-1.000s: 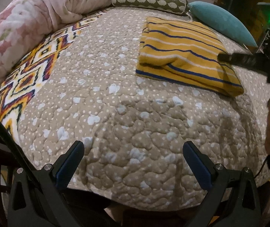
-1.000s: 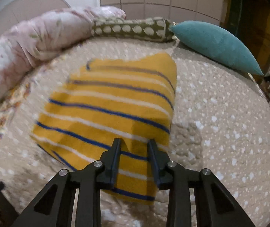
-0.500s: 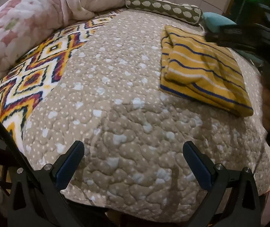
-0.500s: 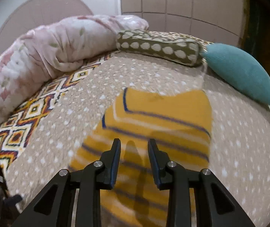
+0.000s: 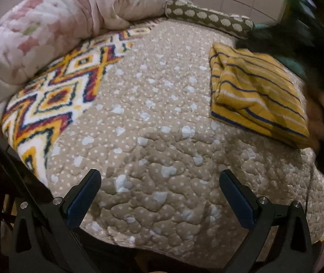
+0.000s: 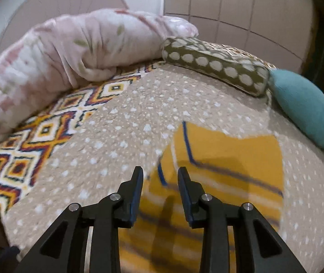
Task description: Fold small clothes
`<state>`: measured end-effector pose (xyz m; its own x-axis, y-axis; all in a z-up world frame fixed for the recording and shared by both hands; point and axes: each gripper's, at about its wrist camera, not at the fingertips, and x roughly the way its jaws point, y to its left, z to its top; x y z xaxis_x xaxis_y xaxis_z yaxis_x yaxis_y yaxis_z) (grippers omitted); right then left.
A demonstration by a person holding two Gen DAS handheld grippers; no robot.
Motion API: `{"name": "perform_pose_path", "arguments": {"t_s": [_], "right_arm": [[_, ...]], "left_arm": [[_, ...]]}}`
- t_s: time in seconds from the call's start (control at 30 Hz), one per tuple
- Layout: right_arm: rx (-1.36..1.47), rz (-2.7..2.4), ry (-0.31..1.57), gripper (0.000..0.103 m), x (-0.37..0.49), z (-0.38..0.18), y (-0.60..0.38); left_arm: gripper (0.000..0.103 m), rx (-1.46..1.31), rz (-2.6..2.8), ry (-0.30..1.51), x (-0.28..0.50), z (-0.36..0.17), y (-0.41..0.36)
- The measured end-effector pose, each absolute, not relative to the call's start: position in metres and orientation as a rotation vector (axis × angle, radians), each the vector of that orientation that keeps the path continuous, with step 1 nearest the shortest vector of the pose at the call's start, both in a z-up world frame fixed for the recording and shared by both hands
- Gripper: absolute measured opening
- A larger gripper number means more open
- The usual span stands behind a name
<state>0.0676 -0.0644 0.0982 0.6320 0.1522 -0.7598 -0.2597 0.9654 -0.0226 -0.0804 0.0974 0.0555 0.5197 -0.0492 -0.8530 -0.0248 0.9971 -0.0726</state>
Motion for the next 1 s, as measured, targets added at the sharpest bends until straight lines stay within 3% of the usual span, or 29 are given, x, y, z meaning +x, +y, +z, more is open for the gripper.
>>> {"name": "perform_pose_path", "arguments": {"t_s": [0.13, 0.5, 1.0], "right_arm": [[-0.085, 0.128, 0.852, 0.050, 0.014, 0.101, -0.114], [-0.108, -0.140, 0.959, 0.056, -0.093, 0.061, -0.188], [-0.062, -0.148, 0.991, 0.062, -0.117, 0.048, -0.195]], "left_arm": [[0.103, -0.040, 0.011, 0.990, -0.091, 0.064, 0.089], [0.103, 0.115, -0.039, 0.927, -0.127, 0.087, 0.031], [0.103, 0.142, -0.067, 0.994, -0.130, 0.078, 0.015]]}}
